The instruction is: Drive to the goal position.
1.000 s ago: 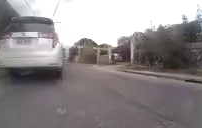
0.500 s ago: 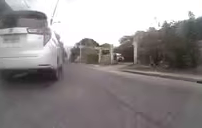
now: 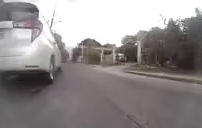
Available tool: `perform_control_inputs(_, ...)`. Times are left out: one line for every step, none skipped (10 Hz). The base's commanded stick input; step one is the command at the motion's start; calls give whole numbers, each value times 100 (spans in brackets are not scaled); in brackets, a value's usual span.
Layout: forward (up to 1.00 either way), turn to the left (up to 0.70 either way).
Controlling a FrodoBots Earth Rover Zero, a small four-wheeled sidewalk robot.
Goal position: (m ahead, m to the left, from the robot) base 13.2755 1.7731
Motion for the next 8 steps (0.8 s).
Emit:
perform_control_inputs(100,0)
perform_control_inputs(100,0)
perform_control_inputs(100,0)
perform_control_inputs(100,3)
perform_control_inputs(100,21)
perform_control_inputs(100,33)
perform_control_inputs(100,40)
perform_control_inputs(100,16)
